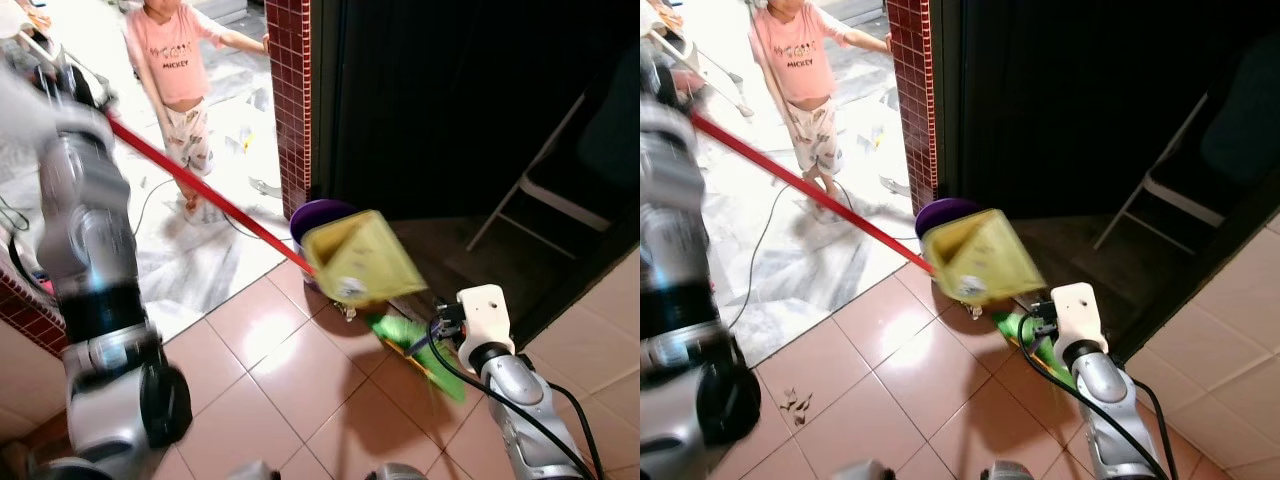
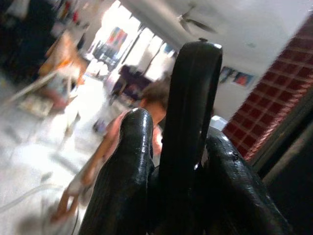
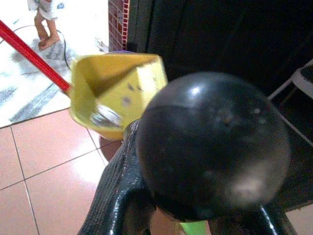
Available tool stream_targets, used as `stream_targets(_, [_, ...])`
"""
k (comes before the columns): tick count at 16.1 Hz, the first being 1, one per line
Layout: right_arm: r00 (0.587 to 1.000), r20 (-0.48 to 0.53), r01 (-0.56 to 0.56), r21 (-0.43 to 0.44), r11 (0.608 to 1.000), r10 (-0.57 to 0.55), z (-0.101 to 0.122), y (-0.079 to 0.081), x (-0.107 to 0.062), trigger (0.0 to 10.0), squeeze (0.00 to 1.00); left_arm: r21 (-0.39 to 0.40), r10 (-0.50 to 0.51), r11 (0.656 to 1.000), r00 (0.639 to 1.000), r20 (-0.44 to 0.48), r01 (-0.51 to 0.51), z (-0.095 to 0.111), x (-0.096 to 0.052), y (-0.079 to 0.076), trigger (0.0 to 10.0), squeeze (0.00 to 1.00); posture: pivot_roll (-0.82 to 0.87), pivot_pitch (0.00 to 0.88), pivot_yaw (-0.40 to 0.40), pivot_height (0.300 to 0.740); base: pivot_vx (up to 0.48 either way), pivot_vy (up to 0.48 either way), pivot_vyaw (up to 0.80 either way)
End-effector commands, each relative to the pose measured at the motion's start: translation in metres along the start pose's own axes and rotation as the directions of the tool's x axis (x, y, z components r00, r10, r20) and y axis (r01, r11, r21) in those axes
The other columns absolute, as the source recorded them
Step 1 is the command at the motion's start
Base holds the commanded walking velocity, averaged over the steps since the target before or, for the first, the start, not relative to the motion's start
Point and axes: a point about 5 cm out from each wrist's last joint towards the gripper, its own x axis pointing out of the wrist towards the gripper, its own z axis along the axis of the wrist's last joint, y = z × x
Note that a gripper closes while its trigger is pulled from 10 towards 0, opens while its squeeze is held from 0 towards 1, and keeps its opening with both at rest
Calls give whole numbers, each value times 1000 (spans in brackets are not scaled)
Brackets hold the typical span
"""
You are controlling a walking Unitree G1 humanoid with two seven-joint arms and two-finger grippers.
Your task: Sweep floor
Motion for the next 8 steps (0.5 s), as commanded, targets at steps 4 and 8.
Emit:
stream_targets(4, [998, -59, -17, 25, 1000, 19, -12, 7, 0, 10000, 0, 3, -69, 998, 992, 108, 69, 19, 19, -12, 10000, 0, -165, 0, 85, 740, 278, 0, 0])
stream_targets(8, [998, -54, -15, 32, 999, 16, -11, 9, -1, 10000, 0, 67, -144, 988, 982, 119, 137, 9, 27, -31, 10000, 0, -178, 0, 96, 740, 433, 0, 0])
